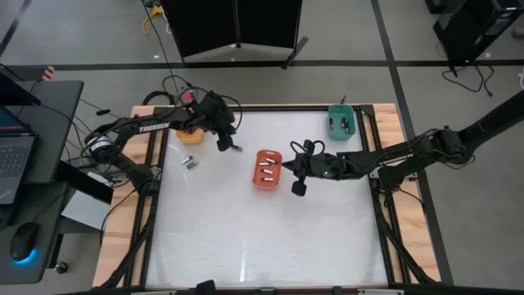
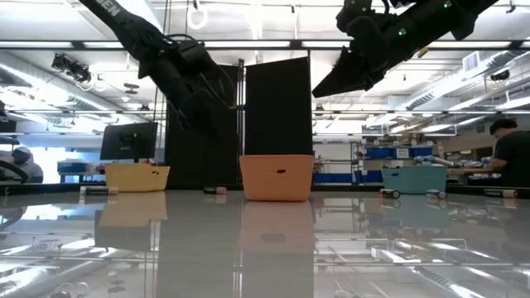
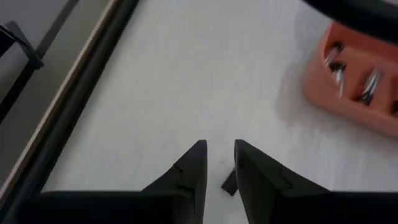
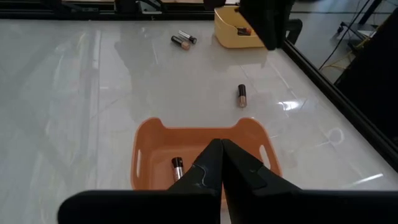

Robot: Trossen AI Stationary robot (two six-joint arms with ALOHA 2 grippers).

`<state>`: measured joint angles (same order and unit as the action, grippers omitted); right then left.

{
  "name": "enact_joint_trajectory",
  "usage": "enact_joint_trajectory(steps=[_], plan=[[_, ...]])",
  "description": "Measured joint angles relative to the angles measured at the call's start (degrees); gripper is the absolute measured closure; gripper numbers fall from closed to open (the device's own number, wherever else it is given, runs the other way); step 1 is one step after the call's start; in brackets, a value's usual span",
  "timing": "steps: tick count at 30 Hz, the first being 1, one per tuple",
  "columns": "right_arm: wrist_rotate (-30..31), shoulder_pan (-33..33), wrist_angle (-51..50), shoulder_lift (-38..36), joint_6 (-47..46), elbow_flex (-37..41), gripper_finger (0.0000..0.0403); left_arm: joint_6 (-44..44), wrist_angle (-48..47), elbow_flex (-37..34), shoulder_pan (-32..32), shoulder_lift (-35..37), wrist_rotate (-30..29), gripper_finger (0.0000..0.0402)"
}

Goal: Sort batteries
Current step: Put the black-brown battery into the green bin

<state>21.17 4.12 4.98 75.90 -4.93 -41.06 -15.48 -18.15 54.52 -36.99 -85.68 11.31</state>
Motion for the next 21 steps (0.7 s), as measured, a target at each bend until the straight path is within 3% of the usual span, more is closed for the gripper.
enact_joint_trajectory(steps=[7, 13, 17, 21], plan=[[-0.02, 0.0, 0.01, 0.0, 0.17, 0.0, 0.0388, -4.5, -6.52, 8.17, -0.02, -5.61, -0.06, 0.0343], [-0.06, -0.07, -0.03, 0.0, 0.67, 0.0, 0.0389, -13.4, -14.46, 13.19, 0.21, -8.5, 0.68, 0.0375], [-0.48, -0.07, -0.56, 0.0, 0.66, 0.0, 0.0389, -17.37, -16.07, 12.94, 0.96, -8.57, 0.65, 0.0363], [-0.5, -0.07, -0.83, 0.0, 0.66, 0.02, 0.0384, -17.62, -16.75, 12.86, 1.84, -8.57, 0.66, 0.0327]])
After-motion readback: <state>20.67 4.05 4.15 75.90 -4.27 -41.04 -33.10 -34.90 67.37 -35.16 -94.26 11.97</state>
